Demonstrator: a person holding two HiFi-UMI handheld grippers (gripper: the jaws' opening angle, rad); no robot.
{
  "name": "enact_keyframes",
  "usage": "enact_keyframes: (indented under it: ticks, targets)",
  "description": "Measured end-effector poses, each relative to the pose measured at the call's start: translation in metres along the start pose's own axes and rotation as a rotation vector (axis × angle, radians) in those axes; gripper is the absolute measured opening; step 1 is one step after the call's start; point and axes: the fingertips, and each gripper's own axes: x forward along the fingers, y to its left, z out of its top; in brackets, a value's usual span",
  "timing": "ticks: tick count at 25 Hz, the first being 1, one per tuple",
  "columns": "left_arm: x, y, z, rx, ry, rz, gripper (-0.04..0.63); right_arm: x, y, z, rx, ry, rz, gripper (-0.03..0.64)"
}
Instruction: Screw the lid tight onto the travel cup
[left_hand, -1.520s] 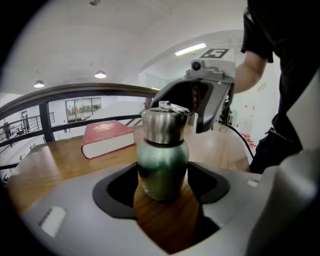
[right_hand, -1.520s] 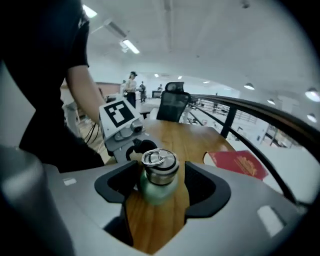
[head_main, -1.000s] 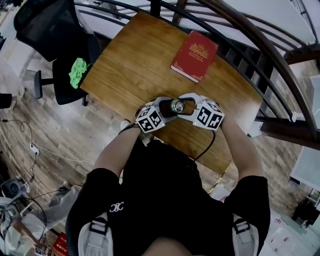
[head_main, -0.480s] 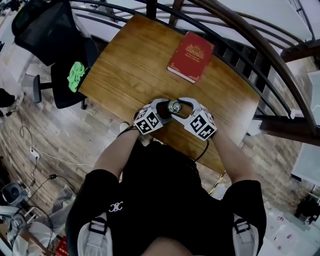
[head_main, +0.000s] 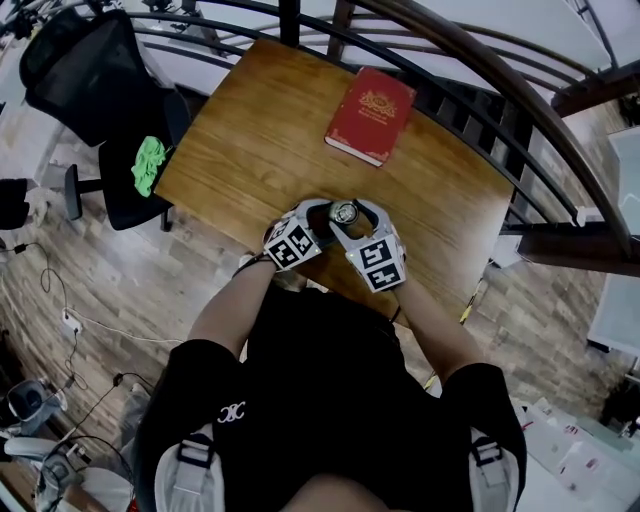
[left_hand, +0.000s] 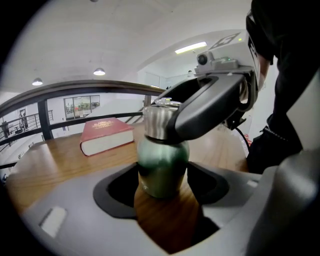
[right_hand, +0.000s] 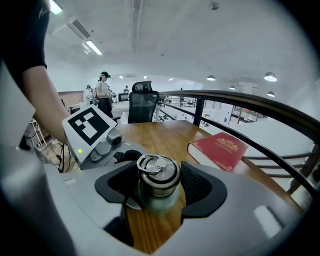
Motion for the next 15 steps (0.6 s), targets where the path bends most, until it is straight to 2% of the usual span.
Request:
enact_keyframes:
  ticks: [3, 8, 12, 15]
  targets:
    - [0.0008, 0.0009, 0.0009, 0.005, -0.005, 0.0, 0.353, -0.0035, 0.0033, -0.0036, -0.053, -0.019, 0.093, 0.267]
    - [0.0019, 0.0013, 0.0026, 0.012, -0.011, -0.006, 0.353, -0.0083, -0.0013, -0.008, -0.203, -0.001, 0.234, 0.267]
    - [0.0018, 0.0022, 0.0026, 0.017, -0.006, -0.004, 0.353, -0.0094, 0.0062, -0.0082, -0.299, 0.082, 0.436, 0.267]
    - [0.0022, 0.0023, 0.0036, 0.026, -0.003, -0.007, 0.352, -0.0033, 0.0034, -0.0071, -0.377, 0.146, 0.496, 0.267]
